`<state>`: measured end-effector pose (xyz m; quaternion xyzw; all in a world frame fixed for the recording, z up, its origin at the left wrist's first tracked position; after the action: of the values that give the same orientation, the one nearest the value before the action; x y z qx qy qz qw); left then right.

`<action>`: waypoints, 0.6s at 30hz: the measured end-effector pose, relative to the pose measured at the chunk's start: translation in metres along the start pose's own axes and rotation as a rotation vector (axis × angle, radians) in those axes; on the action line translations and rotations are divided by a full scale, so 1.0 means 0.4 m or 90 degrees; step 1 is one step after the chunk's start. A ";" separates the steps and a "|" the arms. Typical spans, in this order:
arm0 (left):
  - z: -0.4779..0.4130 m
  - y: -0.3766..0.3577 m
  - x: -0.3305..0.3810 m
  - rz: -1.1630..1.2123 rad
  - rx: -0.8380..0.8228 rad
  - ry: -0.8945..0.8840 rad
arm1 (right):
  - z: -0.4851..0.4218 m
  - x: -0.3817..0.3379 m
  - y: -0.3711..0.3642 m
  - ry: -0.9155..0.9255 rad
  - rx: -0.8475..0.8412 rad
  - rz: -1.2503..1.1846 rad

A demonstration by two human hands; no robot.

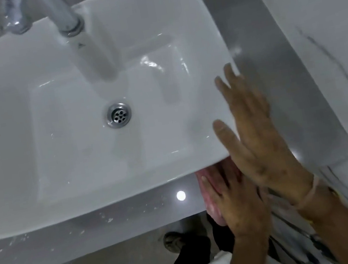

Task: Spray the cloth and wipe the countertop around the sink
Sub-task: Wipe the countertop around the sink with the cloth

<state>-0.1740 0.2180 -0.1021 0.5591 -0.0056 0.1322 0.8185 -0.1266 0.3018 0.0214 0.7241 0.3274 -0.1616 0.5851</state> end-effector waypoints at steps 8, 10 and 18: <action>-0.045 0.072 -0.312 0.025 0.122 -0.097 | -0.002 -0.008 -0.021 0.008 -0.119 0.179; -0.054 0.096 -0.455 -0.010 0.142 -0.053 | -0.001 -0.016 -0.023 0.001 -0.142 0.216; -0.087 0.190 -0.781 0.027 0.143 0.181 | -0.022 -0.183 -0.146 0.104 -0.236 0.324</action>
<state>-0.4971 0.2099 -0.0949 0.6223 0.1133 0.2268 0.7406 -0.2204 0.2953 0.0258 0.6747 0.2054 0.1108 0.7002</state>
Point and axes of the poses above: each hand's wrist, its own z-axis away from the middle knuckle, its own y-axis out of the back of the hand, x = y × z, the point moved 5 cm from there along -z, towards the middle knuckle, and after that the axes turned 14 degrees about y, right-handed, at the moved point
